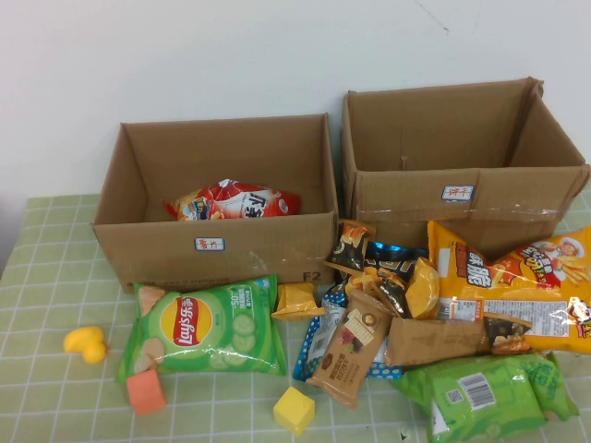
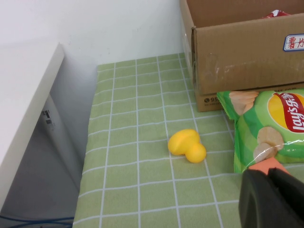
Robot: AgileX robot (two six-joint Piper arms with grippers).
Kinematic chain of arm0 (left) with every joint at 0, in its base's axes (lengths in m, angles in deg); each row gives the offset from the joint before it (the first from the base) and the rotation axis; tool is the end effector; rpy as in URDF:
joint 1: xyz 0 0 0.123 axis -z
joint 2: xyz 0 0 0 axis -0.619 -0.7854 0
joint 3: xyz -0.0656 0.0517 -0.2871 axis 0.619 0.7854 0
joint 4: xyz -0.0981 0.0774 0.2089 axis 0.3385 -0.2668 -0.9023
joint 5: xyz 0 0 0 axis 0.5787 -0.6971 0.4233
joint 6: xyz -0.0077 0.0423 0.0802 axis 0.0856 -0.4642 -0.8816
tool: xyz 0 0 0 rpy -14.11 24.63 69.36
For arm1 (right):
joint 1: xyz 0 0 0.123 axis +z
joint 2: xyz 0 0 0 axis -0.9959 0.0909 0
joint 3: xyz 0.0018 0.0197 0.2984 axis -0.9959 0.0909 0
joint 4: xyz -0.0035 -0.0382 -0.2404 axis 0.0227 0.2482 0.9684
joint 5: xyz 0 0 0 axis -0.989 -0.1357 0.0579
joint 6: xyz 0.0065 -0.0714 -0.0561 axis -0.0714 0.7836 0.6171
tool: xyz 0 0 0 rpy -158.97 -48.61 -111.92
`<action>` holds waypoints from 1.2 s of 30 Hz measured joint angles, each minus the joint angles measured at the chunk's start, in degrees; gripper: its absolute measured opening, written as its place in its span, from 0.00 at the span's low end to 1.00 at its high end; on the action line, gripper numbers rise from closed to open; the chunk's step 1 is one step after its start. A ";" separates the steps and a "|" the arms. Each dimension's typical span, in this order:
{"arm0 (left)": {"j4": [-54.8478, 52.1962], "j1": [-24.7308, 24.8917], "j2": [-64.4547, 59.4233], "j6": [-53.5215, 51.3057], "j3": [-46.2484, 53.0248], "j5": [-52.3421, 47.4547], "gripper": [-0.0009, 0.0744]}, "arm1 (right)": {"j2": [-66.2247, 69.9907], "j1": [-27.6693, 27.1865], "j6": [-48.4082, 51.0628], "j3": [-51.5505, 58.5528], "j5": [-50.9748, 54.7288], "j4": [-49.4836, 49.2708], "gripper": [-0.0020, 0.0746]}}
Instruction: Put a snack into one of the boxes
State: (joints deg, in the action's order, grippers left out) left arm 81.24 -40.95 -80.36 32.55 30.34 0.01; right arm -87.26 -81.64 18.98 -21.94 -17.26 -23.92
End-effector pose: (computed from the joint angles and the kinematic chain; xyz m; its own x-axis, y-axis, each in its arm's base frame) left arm 0.0310 0.0004 0.1787 -0.2363 0.0087 -0.9716 -0.0311 0.9994 0.0165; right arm 0.0297 0.0075 0.1756 -0.2845 0.2027 -0.9370 -0.0552 0.9723 0.2271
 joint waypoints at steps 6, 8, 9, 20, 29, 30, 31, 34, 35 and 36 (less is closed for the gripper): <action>0.00 0.00 0.00 0.00 0.00 0.00 0.01 | 0.00 0.00 -7.27 0.44 0.20 -36.33 0.02; 0.00 0.00 0.00 0.00 0.00 0.00 0.01 | 0.00 0.00 -7.61 0.44 -0.78 -41.10 0.02; 0.00 0.00 0.00 0.00 0.00 -0.10 0.01 | 0.00 0.00 -7.61 0.44 -1.16 -42.16 0.02; 0.00 0.00 0.00 0.00 0.00 -0.10 0.01 | 0.00 0.00 8.61 -1.60 -0.43 -43.62 0.02; 0.00 0.00 0.00 0.00 0.00 -0.10 0.01 | 23.73 0.00 17.90 -29.54 23.40 -9.30 0.02; 0.00 0.00 0.00 0.00 0.00 -0.10 0.01 | 27.32 0.00 17.90 -32.74 25.85 -4.71 0.02; 0.00 0.00 0.00 0.00 0.00 -0.10 0.01 | 30.91 0.00 17.90 -35.83 27.77 -0.48 0.02; 0.00 0.00 0.00 -0.11 0.00 -0.10 0.01 | 41.56 0.00 17.13 -43.58 31.03 9.31 0.02; 0.00 0.00 0.00 -0.11 0.00 -0.10 0.01 | 44.39 0.00 16.74 -45.25 31.40 10.95 0.02; 0.00 0.00 0.00 -0.11 0.00 -0.10 0.01 | 47.96 0.00 16.05 -47.10 31.80 12.35 0.02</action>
State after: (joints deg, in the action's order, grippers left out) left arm 81.24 -40.95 -80.36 32.44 30.34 -0.09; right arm -39.31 -81.64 35.03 -69.04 14.54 -11.57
